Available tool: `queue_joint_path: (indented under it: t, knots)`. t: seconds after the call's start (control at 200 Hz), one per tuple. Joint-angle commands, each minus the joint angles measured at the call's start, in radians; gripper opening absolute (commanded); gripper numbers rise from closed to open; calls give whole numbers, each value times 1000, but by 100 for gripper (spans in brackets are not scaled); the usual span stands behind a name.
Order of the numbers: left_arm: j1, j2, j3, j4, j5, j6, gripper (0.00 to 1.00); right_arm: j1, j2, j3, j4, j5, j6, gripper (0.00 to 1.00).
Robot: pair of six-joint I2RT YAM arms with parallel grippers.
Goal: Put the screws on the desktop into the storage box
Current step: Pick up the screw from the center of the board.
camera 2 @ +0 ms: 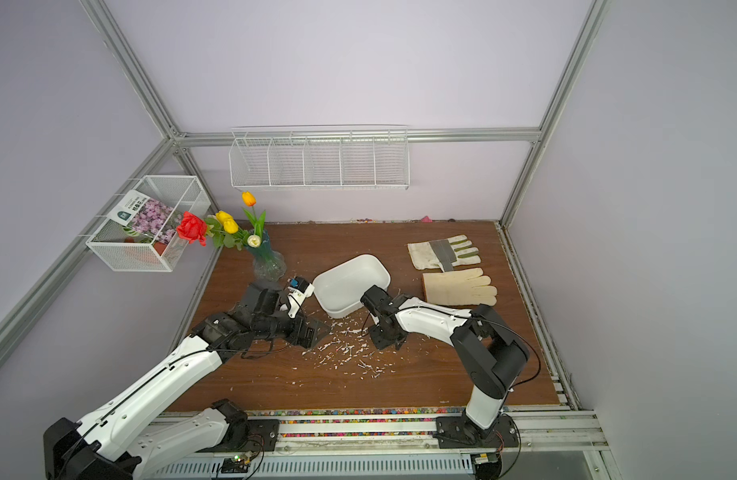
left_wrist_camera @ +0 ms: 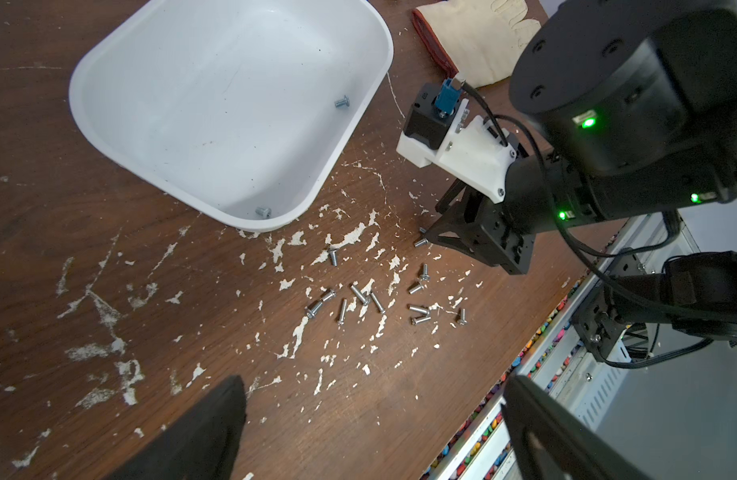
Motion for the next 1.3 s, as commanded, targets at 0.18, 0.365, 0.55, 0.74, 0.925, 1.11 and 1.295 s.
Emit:
queue_joint_path:
  t: [0.18,0.365,0.55,0.74,0.925,1.11,1.295]
  knots:
    - [1,7,-10,16,17,12,100,9,22,-21,10,-5,12,37]
    - [1,8,-10,16,16,10,99,10,26,-25,11,-3,13,36]
    - [1,8,-12,16,15,10,99,15,30,-20,11,0,14,35]
    - [1,10,-11,16,15,10,100,19,40,-17,8,8,17,33]
    - [0,7,-11,16,16,10,99,26,45,-17,5,15,19,31]
    - [1,7,-11,16,17,10,99,36,59,-6,-1,27,19,29]
    - [1,8,-11,16,19,12,99,37,69,5,-8,38,11,30]
